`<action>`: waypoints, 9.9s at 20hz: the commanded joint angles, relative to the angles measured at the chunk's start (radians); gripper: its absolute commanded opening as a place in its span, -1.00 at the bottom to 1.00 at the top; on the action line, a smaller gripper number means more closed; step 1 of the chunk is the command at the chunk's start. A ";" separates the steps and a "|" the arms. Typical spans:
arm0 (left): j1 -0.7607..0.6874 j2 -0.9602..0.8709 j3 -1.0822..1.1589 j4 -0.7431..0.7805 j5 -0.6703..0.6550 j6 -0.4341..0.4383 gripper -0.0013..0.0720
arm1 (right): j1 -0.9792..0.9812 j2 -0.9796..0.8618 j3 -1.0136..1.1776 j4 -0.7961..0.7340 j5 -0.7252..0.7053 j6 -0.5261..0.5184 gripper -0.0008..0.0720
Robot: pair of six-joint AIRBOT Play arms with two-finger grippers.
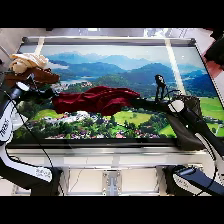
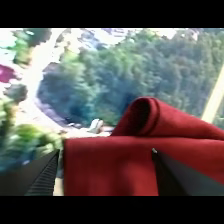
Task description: Fold the shirts.
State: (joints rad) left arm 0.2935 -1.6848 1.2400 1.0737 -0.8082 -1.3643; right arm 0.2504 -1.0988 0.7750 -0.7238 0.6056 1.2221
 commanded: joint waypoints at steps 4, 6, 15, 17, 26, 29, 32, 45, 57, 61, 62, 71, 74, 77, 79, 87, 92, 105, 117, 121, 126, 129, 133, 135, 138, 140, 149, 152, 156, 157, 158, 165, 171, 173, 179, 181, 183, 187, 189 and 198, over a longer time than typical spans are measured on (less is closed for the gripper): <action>0.000 -0.032 0.001 -0.103 -0.019 0.049 -0.59 | 0.001 0.000 0.001 0.014 0.031 0.000 0.34; 0.001 -0.021 0.003 -0.129 -0.019 0.049 -0.92 | 0.001 0.000 0.001 0.013 0.037 0.000 0.34; 0.035 0.224 0.010 -0.124 -0.030 0.049 -0.92 | 0.001 -0.146 0.003 -0.102 -0.111 0.194 0.10; 0.034 0.251 0.010 -0.125 -0.039 0.049 -0.92 | 0.002 -0.256 0.037 0.113 -0.068 0.149 0.56; 0.032 0.247 0.009 -0.125 -0.102 0.048 -0.92 | 0.131 -0.587 0.277 0.458 -0.043 0.070 0.58; 0.032 0.247 0.009 -0.125 -0.102 0.049 -0.92 | 0.150 -0.643 0.341 0.536 -0.068 0.071 0.53; 0.032 0.248 0.009 -0.125 -0.102 0.049 -0.92 | 0.148 -0.649 0.382 0.576 -0.128 0.070 -0.95; 0.172 0.571 0.015 -0.124 -0.134 0.095 -0.92 | 0.056 -0.248 0.621 -0.073 0.112 0.033 -0.94; 0.504 1.095 0.140 -0.324 -0.326 0.194 -0.93 | 0.036 0.489 0.731 -0.528 0.256 0.164 -0.95; 0.285 0.808 0.138 -0.288 -0.588 0.194 -0.93 | 0.022 0.211 0.730 -0.741 0.464 0.259 -0.95; 0.190 0.718 0.138 -0.225 -0.637 0.193 -0.93 | 0.002 0.113 0.730 -0.729 0.496 0.258 -0.95; -0.251 -0.067 0.172 0.287 -0.394 -0.010 -0.89 | -0.072 -0.594 0.731 -0.595 0.173 0.292 -0.26; -0.227 -0.066 0.278 0.283 -0.214 -0.073 0.80 | -0.072 -0.597 0.771 -0.581 0.025 0.292 0.38; -0.185 0.023 0.421 0.285 -0.207 -0.072 0.99 | -0.104 -0.563 0.894 -0.651 0.154 0.292 0.38; -0.146 0.125 0.424 0.285 -0.229 -0.072 0.98 | -0.148 -0.514 0.964 -0.719 0.307 0.292 0.37; 0.029 0.625 -0.348 0.152 -0.175 -0.043 0.96 | -0.267 -0.315 0.708 -0.613 0.601 0.186 0.37; 0.029 0.793 -0.720 -0.151 0.016 -0.042 0.96 | -0.213 -0.359 0.408 -0.438 0.285 0.171 0.37; 0.017 0.618 -0.753 -0.211 0.222 -0.040 0.96 | 0.003 -0.527 0.554 -0.249 0.075 0.014 0.37; -0.161 0.473 -0.682 -0.297 0.431 0.109 0.96 | 0.033 -0.572 0.556 -0.410 0.113 0.198 0.25; -0.201 0.424 -0.636 -0.297 0.431 0.113 0.96 | 0.033 -0.613 0.563 -0.402 0.108 0.241 0.06; -0.222 0.393 -0.632 -0.298 0.427 0.113 0.24 | 0.033 -0.658 0.576 -0.394 0.089 0.263 -0.92; -0.222 0.394 -0.632 -0.298 0.427 0.113 -0.91 | 0.033 -0.657 0.584 -0.359 0.066 0.263 -0.93; -0.201 0.500 -0.622 -0.296 0.401 0.117 -0.92 | 0.032 -0.628 0.715 -0.421 0.229 0.261 -0.94; -0.139 0.636 -0.585 -0.260 0.336 0.116 -0.92 | 0.032 -0.556 0.795 -0.508 0.352 0.261 -0.94; 0.010 0.863 -0.459 -0.191 0.148 0.116 -0.92 | 0.032 -0.343 0.850 -0.619 0.498 0.261 -0.94; 0.123 0.991 -0.334 -0.187 0.023 0.116 -0.92 | 0.032 -0.159 0.856 -0.656 0.539 0.261 -0.94; 0.266 1.120 0.178 -0.214 -0.291 0.106 -0.92 | 0.032 0.266 1.013 -0.622 0.573 0.261 -0.95; 0.265 1.086 0.185 -0.203 -0.510 -0.001 -0.92 | 0.032 0.249 1.032 -0.636 0.623 0.261 -0.95; 0.256 0.948 0.032 -0.172 -0.783 -0.064 -0.92 | 0.032 0.092 0.977 -0.647 0.711 0.249 -0.95; 0.245 0.917 -0.023 -0.138 -0.752 -0.064 -0.92 | 0.030 0.039 0.956 -0.659 0.701 0.238 -0.95; 0.229 0.872 -0.079 -0.103 -0.714 -0.065 -0.92 | 0.030 -0.025 0.935 -0.670 0.681 0.225 -0.95; 0.045 0.298 -0.196 -0.087 -0.418 -0.005 -0.92 | 0.030 -0.554 0.917 -0.620 0.286 0.225 -0.95; 0.026 -0.032 -0.022 -0.477 -0.164 0.077 -0.64 | 0.031 -0.758 0.918 -0.554 -0.194 0.233 -0.93; 0.031 -0.045 0.031 -0.617 -0.158 0.180 0.47 | 0.030 -0.755 0.932 -0.520 -0.249 0.235 -0.35; 0.245 0.104 0.138 -0.601 -0.386 0.266 0.47 | -0.100 -0.624 1.147 -0.652 0.338 0.234 0.23; 0.324 0.181 0.089 -0.383 -0.469 0.236 0.41 | -0.175 -0.547 1.134 -0.646 0.551 0.222 0.23; 0.384 0.277 -0.076 -0.298 -0.463 0.241 0.41 | -0.224 -0.465 1.038 -0.619 0.681 0.203 0.23; 0.424 0.455 -0.496 -0.413 -0.237 0.326 0.41 | -0.231 -0.258 0.547 -0.462 0.509 0.210 0.23; 0.402 0.473 -0.589 -0.509 -0.205 0.414 0.41 | -0.232 -0.164 0.274 -0.307 0.352 0.241 0.23; 0.291 0.444 -0.612 -0.660 -0.112 0.430 0.41 | -0.224 -0.118 -0.250 0.235 0.187 0.111 0.27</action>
State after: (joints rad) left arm 0.5995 -1.2415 0.6392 0.4660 -0.9501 -0.9440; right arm 0.0212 -1.2213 0.6224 -0.6094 0.8345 1.3659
